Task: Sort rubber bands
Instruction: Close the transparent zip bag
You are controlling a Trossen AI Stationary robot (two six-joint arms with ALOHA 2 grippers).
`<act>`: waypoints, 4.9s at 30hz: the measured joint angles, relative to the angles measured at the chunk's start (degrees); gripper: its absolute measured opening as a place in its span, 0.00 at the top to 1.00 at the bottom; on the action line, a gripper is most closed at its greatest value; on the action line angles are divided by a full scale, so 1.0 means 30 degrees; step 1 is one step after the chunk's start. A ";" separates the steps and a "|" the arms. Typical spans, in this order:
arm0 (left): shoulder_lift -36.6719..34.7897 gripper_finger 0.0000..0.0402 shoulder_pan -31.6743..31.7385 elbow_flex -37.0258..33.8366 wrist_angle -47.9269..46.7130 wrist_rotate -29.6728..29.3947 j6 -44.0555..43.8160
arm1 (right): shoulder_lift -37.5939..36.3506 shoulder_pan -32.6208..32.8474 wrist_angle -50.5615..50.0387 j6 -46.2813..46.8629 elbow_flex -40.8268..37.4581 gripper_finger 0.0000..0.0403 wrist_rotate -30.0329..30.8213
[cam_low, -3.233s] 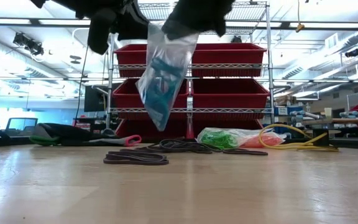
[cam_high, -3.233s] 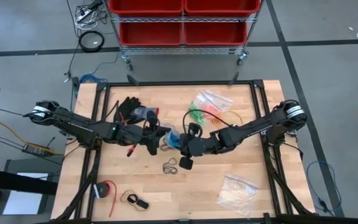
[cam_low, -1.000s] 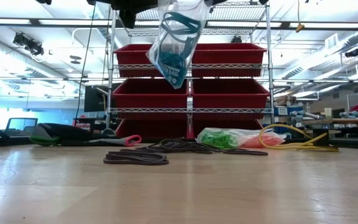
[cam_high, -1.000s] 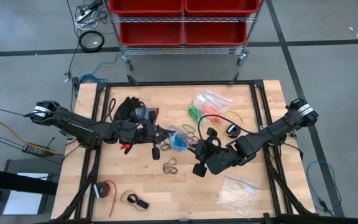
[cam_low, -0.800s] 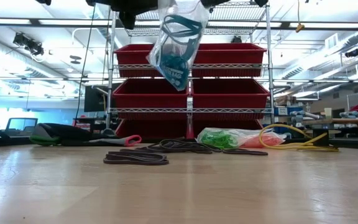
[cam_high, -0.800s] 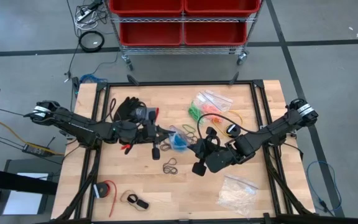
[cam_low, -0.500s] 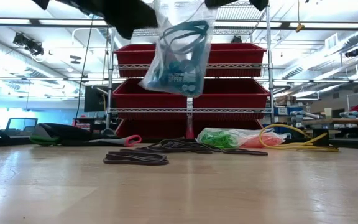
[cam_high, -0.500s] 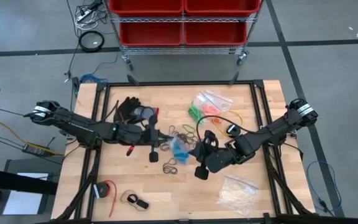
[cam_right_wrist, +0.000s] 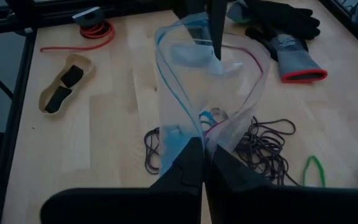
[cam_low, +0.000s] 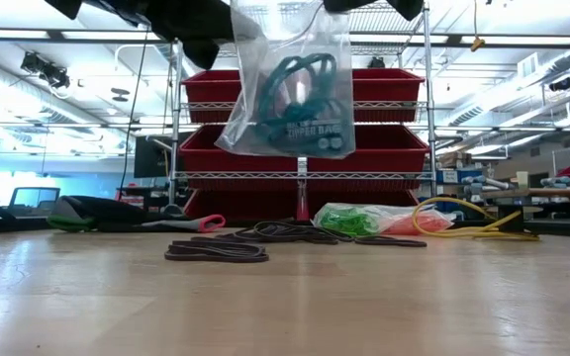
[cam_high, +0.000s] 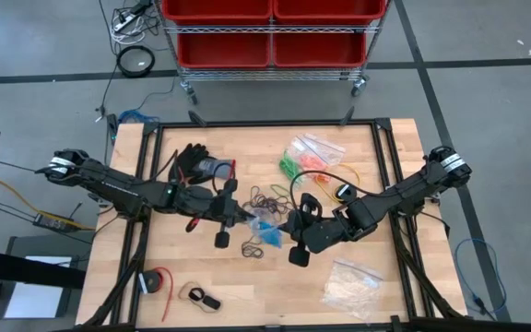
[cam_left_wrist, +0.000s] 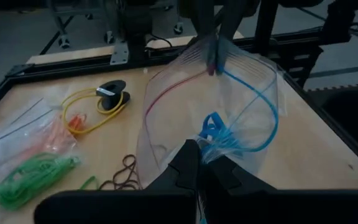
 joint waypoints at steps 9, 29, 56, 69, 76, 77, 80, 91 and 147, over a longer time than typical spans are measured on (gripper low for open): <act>-0.0001 0.97 0.0051 0.0000 0.0859 -0.0736 0.2081 | 0.0000 0.0000 0.0028 -0.0030 0.0000 1.00 -0.0156; 0.0005 0.97 0.0175 0.0000 0.1290 -0.0761 0.1547 | 0.0000 0.0000 0.0066 -0.0037 0.0000 1.00 -0.0153; 0.0001 0.61 0.0131 0.3376 -1.0789 0.1685 0.2309 | 0.0000 -0.0705 -0.1653 -0.0314 0.0000 1.00 -0.4365; -0.0001 0.78 0.0153 0.3490 -1.0936 0.0763 0.2059 | -0.0046 -0.1146 0.0140 -0.1287 0.0022 1.00 -0.6444; 0.0006 0.78 0.0160 0.3490 -1.1019 0.0534 0.2037 | 0.0058 -0.1188 -0.1490 0.0523 -0.0015 1.00 -0.5804; 0.0006 0.78 0.0160 0.3490 -1.1015 0.0529 0.1995 | 0.0042 -0.1120 -0.1946 0.0992 -0.0007 1.00 -0.4786; 0.0003 0.78 0.0160 0.3490 -1.0798 0.0532 0.1415 | -0.0073 -0.1319 -0.3541 0.1829 -0.0022 1.00 -0.3898; 0.0004 0.71 -0.0073 -0.0565 -0.3426 -0.1756 -0.1533 | -0.0117 -0.1209 -0.2760 0.1662 -0.0015 1.00 -0.3694; 0.7189 0.67 -0.0550 -0.7701 1.9471 -0.1326 -0.4803 | -0.0124 -0.1311 -0.0248 0.0168 -0.0007 1.00 -0.2834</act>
